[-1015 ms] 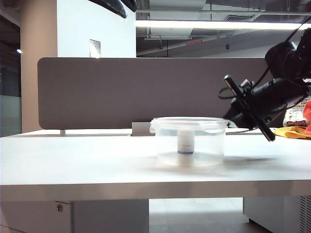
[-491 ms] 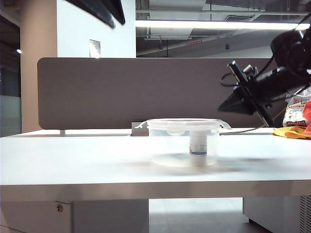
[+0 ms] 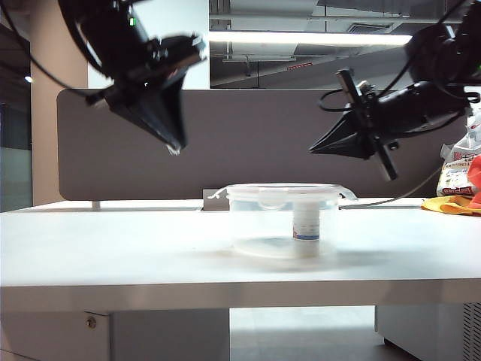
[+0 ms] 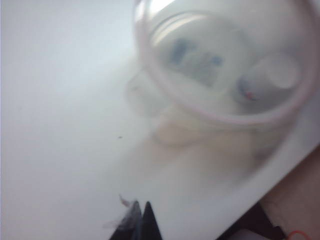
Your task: Remove the lid of the round box, pick up the small white medicine bottle inside, and place it on the table.
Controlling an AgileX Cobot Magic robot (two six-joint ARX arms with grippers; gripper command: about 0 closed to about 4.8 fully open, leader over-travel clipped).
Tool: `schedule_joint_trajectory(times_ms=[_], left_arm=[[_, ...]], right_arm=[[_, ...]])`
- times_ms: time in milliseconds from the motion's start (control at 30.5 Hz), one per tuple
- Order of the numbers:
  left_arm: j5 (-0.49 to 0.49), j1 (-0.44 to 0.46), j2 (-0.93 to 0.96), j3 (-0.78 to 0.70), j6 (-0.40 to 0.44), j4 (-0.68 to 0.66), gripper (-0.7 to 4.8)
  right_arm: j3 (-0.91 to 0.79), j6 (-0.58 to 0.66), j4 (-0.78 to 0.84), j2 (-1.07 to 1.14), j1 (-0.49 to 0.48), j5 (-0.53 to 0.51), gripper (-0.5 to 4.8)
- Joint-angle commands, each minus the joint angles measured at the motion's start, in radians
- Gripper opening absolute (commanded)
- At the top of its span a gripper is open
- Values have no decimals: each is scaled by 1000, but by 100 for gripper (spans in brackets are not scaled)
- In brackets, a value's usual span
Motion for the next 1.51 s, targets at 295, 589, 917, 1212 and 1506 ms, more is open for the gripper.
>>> schedule_joint_trajectory(times_ms=[295, 589, 917, 1212, 1506], left_arm=[[109, 111, 26, 2, -13, 77, -6], [227, 117, 69, 2, -67, 162, -6], [266, 118, 93, 2, -79, 204, -5], [448, 163, 175, 2, -175, 262, -6], [415, 172, 267, 2, -234, 302, -6]], right_arm=[[3, -58, -47, -7, 88, -9, -6], [3, -91, -118, -13, 96, -10, -6], [8, -393, -358, -140, 98, 180, -6], [88, -608, -531, -162, 214, 399, -6], [107, -613, -563, -160, 225, 472, -6]])
